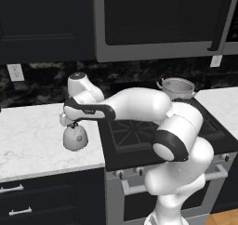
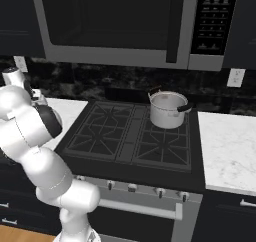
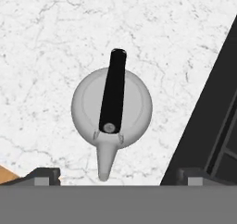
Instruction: Pick the kettle from the counter and place it on a stove burner. Then turn the burner on.
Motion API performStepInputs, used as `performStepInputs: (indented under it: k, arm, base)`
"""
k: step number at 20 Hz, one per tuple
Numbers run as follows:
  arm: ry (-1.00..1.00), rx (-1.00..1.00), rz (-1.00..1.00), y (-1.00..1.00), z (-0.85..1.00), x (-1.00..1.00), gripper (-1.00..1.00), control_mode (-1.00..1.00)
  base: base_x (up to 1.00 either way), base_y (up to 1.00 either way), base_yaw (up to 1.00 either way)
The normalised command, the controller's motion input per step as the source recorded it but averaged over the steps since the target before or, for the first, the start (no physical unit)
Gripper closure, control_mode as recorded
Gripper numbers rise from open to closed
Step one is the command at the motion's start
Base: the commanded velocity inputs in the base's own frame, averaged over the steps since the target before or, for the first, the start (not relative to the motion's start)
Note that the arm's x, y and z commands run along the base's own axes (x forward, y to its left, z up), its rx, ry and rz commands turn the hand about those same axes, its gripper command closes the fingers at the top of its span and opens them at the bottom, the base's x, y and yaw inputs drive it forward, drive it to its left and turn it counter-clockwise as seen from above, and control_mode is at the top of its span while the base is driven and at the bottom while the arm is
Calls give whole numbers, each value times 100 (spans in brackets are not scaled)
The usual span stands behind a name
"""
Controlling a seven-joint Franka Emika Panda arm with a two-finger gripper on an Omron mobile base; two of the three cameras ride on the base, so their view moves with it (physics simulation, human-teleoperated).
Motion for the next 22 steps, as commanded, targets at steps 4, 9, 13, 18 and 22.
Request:
performStepInputs:
  k: [4,9,13,18,22]
  arm:
    - [0,0,-2,14,-24,20,-100,-100]
    - [0,0,-1,16,-35,23,-100,-100]
    - [0,-2,-1,3,-21,34,-100,-100]
    - [0,-3,-1,0,-8,24,-100,-100]
    - [0,-2,0,0,-7,16,100,-100]
  base:
    - [0,0,0]
    - [0,0,0]
    - [0,0,0]
    - [0,0,0]
    - [0,0,0]
